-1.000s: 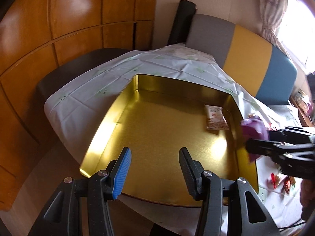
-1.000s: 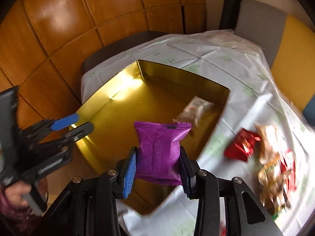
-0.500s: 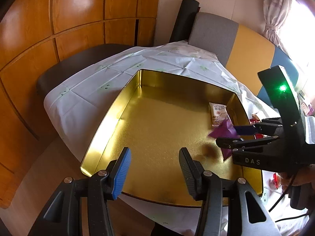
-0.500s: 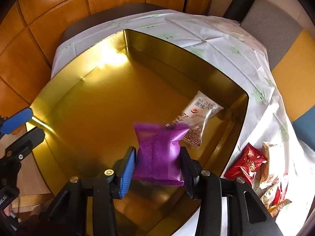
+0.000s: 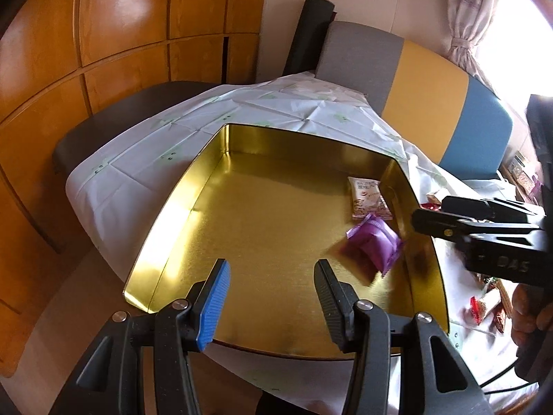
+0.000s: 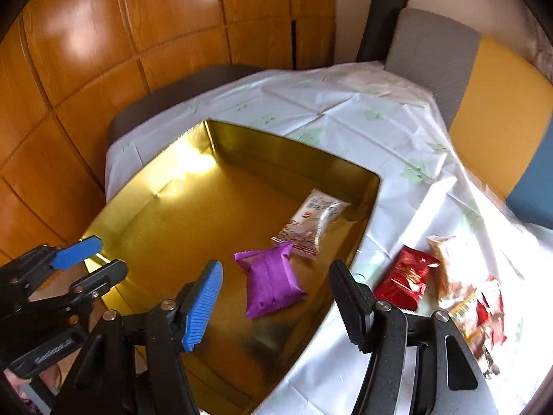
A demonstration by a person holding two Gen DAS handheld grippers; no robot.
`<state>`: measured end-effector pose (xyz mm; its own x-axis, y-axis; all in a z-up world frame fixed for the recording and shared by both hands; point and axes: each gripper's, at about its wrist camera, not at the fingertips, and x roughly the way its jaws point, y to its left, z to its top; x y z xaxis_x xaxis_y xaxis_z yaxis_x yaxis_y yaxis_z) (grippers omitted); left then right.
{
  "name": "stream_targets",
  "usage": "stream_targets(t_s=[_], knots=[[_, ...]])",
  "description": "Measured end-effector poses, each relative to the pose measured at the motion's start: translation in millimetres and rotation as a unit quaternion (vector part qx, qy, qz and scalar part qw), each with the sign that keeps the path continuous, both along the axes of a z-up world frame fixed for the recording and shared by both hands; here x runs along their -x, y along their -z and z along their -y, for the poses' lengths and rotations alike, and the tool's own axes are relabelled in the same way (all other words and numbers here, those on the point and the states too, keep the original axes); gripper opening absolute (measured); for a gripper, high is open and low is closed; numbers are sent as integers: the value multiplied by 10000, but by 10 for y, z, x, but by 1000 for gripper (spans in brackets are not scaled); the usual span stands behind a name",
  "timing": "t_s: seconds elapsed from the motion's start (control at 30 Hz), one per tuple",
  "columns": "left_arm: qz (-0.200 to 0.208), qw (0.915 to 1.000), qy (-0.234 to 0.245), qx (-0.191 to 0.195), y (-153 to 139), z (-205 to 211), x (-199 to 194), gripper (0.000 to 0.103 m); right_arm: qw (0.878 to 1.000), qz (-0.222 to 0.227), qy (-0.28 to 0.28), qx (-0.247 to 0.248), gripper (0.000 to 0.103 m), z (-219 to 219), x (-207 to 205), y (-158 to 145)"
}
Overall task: Organize snacks
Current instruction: 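Carry the purple pouch into the gold tray and release it with the right gripper, then move the left gripper to the long grain bar and grasp it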
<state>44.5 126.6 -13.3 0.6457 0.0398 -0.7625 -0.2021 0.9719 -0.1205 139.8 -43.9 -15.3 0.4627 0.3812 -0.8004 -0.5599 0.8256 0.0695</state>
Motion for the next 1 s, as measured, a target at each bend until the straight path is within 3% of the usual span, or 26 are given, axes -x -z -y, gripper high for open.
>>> stream_targets(t_s=[0.3,0.5,0.7,0.9,1.0], knots=[[87,9994,262,202,-90,124,13,51,9987,176,469,-125,65,682,216,-167],[252,9974,661,149,-195,340,12,51,9946,103,1033,-45,68,1455,319,-219],[436,9923,1154,50,-340,646,-11,51,9824,-259,1851,10,69,2298,352,-79],[372,9827,1813,26,-404,1030,-63,51,9695,-659,2358,90,69,2844,324,182],[286,9711,2368,19,-414,1300,-92,51,9609,-772,2660,-49,69,3098,325,287]])
